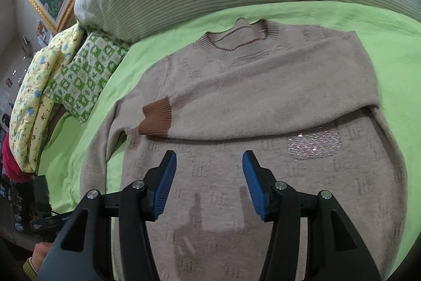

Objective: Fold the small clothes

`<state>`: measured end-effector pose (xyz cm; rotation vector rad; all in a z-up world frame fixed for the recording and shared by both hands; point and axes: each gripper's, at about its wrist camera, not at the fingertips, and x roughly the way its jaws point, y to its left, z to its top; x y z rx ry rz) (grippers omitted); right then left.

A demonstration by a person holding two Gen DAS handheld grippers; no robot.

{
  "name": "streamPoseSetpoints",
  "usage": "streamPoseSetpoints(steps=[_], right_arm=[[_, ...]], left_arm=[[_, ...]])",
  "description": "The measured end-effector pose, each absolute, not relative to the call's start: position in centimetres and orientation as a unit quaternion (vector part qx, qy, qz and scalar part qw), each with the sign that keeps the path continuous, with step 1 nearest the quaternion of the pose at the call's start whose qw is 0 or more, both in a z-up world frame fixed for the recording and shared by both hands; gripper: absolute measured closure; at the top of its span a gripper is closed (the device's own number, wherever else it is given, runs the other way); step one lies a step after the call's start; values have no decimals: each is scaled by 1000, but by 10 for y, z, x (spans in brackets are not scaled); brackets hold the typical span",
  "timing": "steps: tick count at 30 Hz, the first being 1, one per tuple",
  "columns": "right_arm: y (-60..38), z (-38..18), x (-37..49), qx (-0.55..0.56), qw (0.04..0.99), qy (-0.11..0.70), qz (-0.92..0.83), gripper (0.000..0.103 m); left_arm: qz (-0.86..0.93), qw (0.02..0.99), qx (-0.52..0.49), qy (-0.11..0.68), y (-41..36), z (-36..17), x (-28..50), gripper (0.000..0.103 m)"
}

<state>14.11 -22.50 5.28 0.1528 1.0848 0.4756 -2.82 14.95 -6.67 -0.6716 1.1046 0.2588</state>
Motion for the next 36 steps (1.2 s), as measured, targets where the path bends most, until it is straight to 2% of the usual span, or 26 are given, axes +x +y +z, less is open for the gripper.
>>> streamPoseSetpoints(steps=[7,11,13,14,15,16,18,21,25,29,36], right_arm=[[-266,54,145,104,839,502,182,49],[-292,57,149,118,845,495,161,49],[-306,59,152,127,848,492,148,49],[-312,59,154,131,849,492,142,49],[-319,59,156,137,850,491,135,49],[-325,58,158,141,850,491,129,49],[-334,56,163,149,849,493,120,49],[-343,52,169,156,846,497,113,49],[-344,40,177,163,838,507,116,49],[-335,30,190,167,830,517,128,49],[-313,20,229,174,823,518,155,49]], left_arm=[[-9,859,-282,427,86,30,34,94],[-97,882,-263,378,26,85,106,94],[-126,888,-252,364,-7,100,136,92],[-137,889,-244,363,-21,102,148,88],[-149,885,-233,373,-37,100,158,76],[-155,880,-224,390,-52,94,171,71],[-161,872,-204,414,-75,74,190,54],[-151,865,-172,448,-88,43,191,52],[-111,854,-156,483,-63,2,162,50],[-26,853,-133,505,1,-27,129,48],[116,836,-134,519,91,-64,124,46]])
